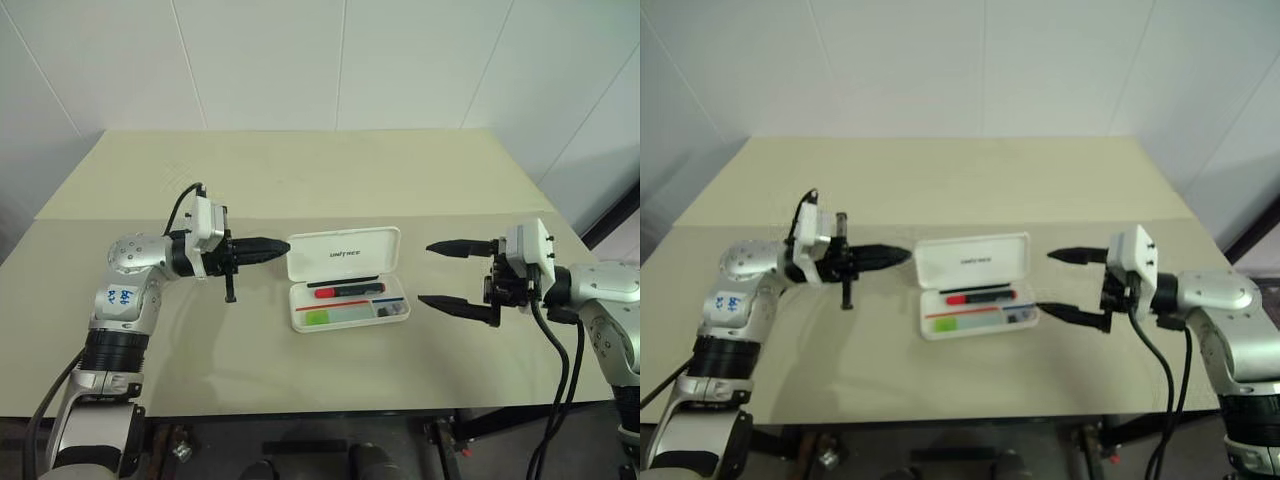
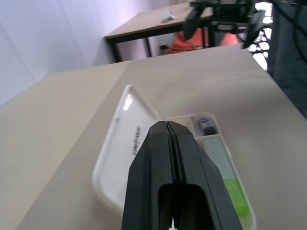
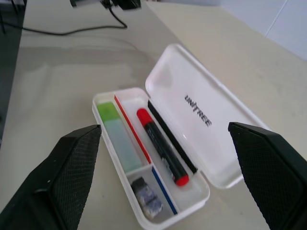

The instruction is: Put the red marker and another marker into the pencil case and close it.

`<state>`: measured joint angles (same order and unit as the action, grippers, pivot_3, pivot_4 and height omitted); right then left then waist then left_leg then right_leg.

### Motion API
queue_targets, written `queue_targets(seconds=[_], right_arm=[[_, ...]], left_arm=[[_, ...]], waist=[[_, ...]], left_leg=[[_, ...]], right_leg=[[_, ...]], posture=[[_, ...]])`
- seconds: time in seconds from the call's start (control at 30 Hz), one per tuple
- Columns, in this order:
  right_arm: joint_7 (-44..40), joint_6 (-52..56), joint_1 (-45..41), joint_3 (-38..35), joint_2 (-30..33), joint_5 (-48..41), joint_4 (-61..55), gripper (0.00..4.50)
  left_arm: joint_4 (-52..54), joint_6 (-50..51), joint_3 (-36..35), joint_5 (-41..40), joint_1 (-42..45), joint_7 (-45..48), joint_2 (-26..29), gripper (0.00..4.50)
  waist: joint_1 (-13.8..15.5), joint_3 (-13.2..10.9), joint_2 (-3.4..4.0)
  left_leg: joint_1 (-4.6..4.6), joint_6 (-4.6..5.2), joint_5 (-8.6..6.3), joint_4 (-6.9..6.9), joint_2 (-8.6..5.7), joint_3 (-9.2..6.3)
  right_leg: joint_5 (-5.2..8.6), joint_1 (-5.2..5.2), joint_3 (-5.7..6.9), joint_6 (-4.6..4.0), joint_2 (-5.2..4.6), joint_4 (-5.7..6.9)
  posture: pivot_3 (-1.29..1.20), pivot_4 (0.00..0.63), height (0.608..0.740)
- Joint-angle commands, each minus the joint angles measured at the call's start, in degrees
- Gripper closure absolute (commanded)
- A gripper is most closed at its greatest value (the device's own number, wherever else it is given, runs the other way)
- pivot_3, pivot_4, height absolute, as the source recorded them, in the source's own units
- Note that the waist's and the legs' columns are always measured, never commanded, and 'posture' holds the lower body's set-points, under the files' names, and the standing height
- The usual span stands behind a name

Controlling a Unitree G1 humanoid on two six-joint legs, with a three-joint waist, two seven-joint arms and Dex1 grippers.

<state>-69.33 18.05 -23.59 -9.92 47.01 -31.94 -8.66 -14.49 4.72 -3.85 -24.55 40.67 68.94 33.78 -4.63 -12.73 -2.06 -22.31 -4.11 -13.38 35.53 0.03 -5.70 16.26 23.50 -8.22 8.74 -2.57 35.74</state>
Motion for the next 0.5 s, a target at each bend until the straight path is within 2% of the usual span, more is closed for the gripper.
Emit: queue_targets(seconds=[0.03,0.27,0.5], right_arm=[[0.67,2.47,-0.08,-2.04,0.51,-3.37,-3.03,0.0],[1.29,2.61,1.88,-1.78,0.48,-3.47,-4.96,0.0],[2.26,2.33,3.15,-2.0,0.28,-3.32,-5.91,0.0]], left_arm=[[-2.83,0.86,-2.74,1.82,3.68,-7.48,0.02,4.47],[-9.92,-2.49,0.11,10.58,7.01,-16.8,-0.39,4.47],[-9.04,-1.72,3.99,12.27,6.71,-15.73,-3.59,4.47]], waist=[[0.18,0.0,0.0],[0.33,0.0,0.0],[0.63,0.0,0.0]], left_leg=[[-0.01,0.0,0.0,0.0,0.0,-0.01],[-0.03,0.0,0.0,-0.01,-0.02,0.0],[-0.06,-0.01,-0.01,-0.02,-0.02,-0.01]], right_leg=[[0.0,0.0,0.0,0.01,0.0,0.0],[-0.02,0.0,0.01,0.05,-0.01,-0.07],[-0.04,0.01,0.01,0.06,0.0,-0.09]], posture=[[0.0,0.15,0.74],[0.0,0.15,0.74],[0.0,0.15,0.74]])
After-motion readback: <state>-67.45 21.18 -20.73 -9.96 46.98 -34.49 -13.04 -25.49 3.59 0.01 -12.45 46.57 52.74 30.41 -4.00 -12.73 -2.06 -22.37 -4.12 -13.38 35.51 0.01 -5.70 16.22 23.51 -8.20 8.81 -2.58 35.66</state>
